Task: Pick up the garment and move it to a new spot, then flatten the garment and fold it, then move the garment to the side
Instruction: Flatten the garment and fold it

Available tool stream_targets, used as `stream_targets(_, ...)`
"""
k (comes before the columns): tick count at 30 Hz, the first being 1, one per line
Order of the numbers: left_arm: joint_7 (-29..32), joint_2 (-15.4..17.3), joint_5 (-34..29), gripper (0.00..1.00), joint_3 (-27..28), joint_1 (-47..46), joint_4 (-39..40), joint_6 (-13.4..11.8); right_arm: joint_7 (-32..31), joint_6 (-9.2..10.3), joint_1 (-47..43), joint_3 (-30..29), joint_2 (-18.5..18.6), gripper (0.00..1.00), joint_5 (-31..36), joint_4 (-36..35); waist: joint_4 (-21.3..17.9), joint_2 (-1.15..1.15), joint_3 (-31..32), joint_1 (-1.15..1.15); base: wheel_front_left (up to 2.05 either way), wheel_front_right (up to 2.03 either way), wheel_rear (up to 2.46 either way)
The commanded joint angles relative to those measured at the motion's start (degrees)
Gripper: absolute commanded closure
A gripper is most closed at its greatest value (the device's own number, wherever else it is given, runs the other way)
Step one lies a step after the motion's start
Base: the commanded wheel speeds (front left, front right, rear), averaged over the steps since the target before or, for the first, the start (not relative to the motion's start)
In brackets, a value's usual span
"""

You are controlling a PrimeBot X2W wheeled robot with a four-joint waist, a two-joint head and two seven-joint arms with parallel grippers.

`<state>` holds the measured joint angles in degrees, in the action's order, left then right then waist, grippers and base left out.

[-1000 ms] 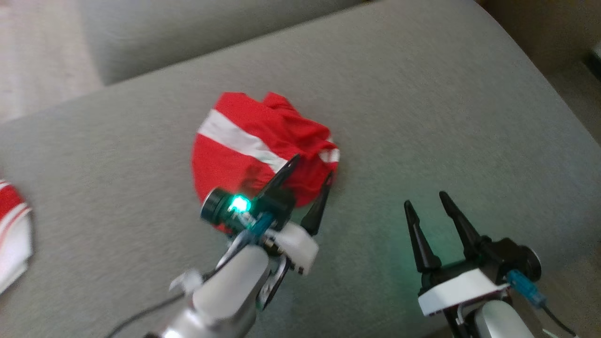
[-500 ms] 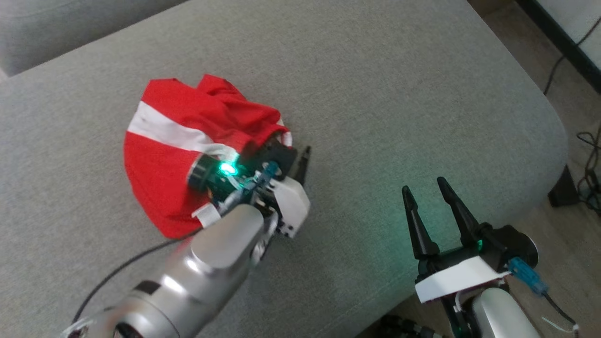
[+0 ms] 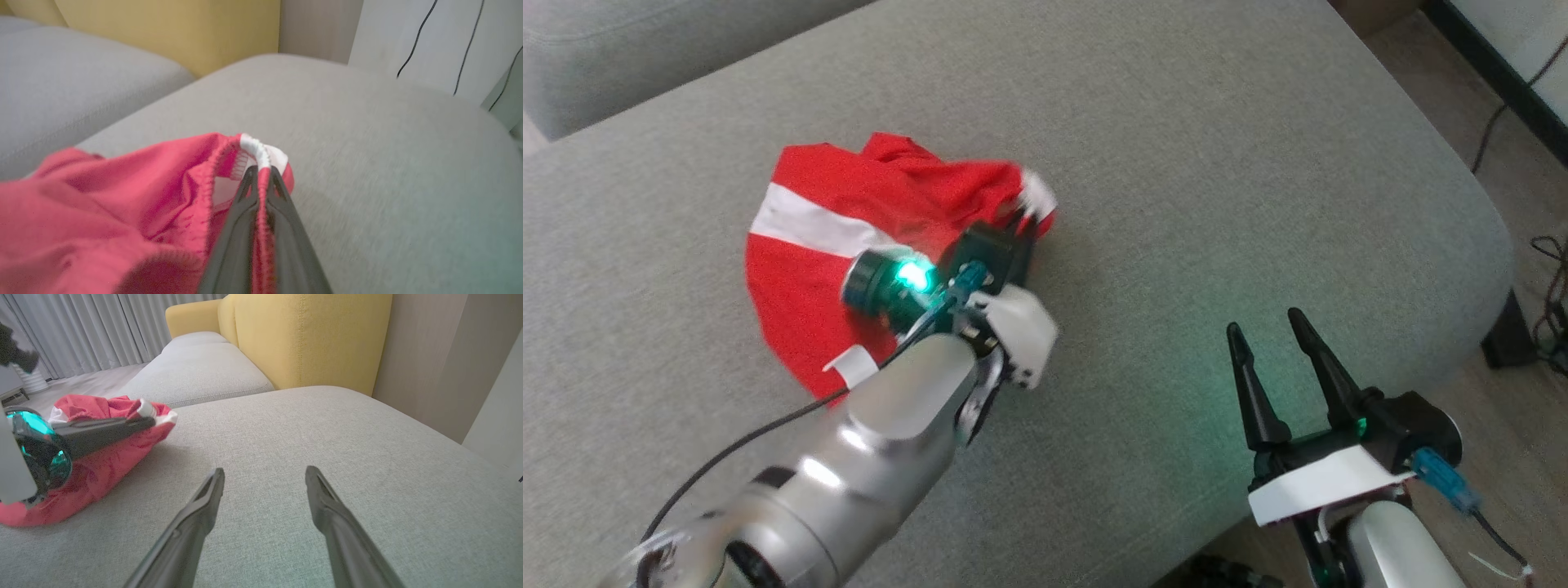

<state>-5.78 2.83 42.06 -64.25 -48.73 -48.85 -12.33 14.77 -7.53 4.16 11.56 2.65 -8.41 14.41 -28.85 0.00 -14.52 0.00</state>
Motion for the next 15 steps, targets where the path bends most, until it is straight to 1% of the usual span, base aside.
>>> stream_targets(1,-2.0,0.0,1.1,1.00,1.0,-4.2,3.1,0.3,0.2,0.04,0.8,0.7,0.2,0.00,0.4,-1.5,0.8,0.00,0.9,0.00,0.00,0.00,0.00)
stream_targets(6,-7.1,0.0,4.5,1.00,0.6,-7.8,12.2,-0.4,0.2,0.04,-0.1,0.0,0.2,0.00,1.4,-1.4,4.3,0.00,3.8,0.00,0.00,0.00,0.00)
stream_targets(9,-8.4,0.0,5.5,1.00,0.8,-9.0,17.9,-1.4,0.2,0.04,-0.9,-0.5,0.2,0.00,2.3,-1.4,7.4,0.00,5.5,0.00,0.00,0.00,0.00)
stream_targets(12,-8.8,0.2,5.4,1.00,0.3,-7.4,21.1,-1.6,0.2,0.04,-1.5,-1.0,0.2,0.00,2.7,-1.6,10.3,0.00,6.4,0.00,0.00,0.00,0.00)
stream_targets(13,-8.9,0.8,5.3,1.00,-0.4,-5.9,21.6,-1.5,0.2,0.04,-1.6,-1.2,0.2,0.00,2.8,-1.8,11.3,0.00,6.5,0.00,0.00,0.00,0.00)
stream_targets(15,-8.4,3.0,5.7,1.00,-1.9,-1.8,22.3,-1.7,0.2,0.04,-1.9,-1.7,0.2,0.00,3.0,-2.1,13.2,0.00,6.4,0.00,0.00,0.00,0.00)
